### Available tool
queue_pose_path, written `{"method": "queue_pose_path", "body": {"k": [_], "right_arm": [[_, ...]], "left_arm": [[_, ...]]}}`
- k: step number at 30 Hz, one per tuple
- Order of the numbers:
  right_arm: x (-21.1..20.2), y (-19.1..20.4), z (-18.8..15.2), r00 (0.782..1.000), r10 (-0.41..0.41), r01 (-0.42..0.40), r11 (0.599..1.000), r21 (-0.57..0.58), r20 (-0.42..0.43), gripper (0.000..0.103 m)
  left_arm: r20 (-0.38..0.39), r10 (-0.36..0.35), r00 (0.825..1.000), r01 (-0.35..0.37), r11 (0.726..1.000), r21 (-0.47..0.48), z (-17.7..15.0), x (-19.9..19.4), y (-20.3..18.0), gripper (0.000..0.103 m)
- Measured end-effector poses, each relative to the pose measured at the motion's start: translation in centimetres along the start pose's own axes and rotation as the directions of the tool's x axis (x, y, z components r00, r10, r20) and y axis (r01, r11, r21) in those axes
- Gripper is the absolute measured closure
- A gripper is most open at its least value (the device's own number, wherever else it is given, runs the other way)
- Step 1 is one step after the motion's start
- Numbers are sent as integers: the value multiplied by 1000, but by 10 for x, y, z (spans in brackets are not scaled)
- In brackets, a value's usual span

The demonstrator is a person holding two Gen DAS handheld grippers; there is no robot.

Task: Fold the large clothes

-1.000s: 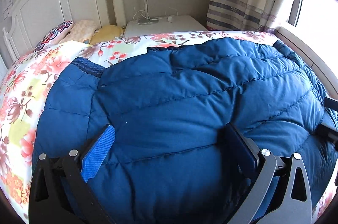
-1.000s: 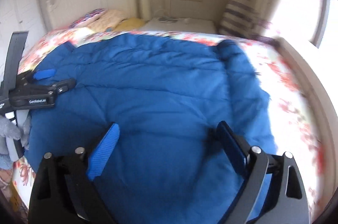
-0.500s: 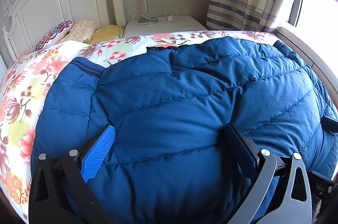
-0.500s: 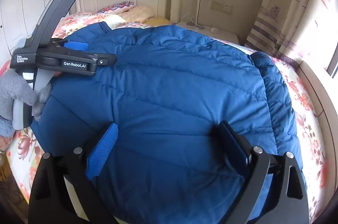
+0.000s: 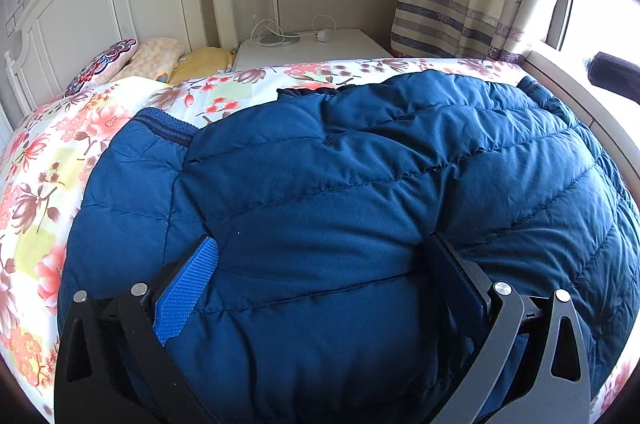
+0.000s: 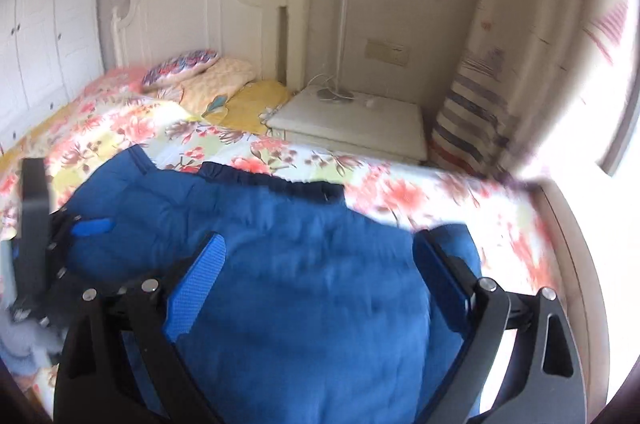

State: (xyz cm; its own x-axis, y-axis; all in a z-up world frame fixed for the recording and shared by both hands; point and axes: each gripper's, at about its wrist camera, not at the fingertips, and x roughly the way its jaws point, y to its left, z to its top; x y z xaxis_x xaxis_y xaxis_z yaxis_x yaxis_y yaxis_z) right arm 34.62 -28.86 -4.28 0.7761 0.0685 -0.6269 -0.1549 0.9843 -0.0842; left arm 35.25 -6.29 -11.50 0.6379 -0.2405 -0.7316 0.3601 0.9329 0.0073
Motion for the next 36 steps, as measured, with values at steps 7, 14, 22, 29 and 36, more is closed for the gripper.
{"method": "queue_pose_path", "body": {"k": [7,14,22,29,36], "right_arm": [[121,-10,-14,954,22,-6,999,54,-300,5],[119,-6,-21,957,11,2,999,45,-289,5],[87,-16,-17,969,57,-31,993,111,-240,8],[31,-3,-67,968,43,-34,999,41,-245,6],[-58,-35,-107,991,49,-26,984,178,-126,8]], "left_arm": [[2,-14,1000,14,1000,-12,1,0,2,4],[1,-7,1000,7,1000,-6,0,2,0,4],[0,-5,1000,5,1000,-5,-1,1,-1,4],[-1,-6,1000,6,1000,-4,-2,0,1,4],[-5,-6,1000,6,1000,-7,-2,-1,2,4]]}}
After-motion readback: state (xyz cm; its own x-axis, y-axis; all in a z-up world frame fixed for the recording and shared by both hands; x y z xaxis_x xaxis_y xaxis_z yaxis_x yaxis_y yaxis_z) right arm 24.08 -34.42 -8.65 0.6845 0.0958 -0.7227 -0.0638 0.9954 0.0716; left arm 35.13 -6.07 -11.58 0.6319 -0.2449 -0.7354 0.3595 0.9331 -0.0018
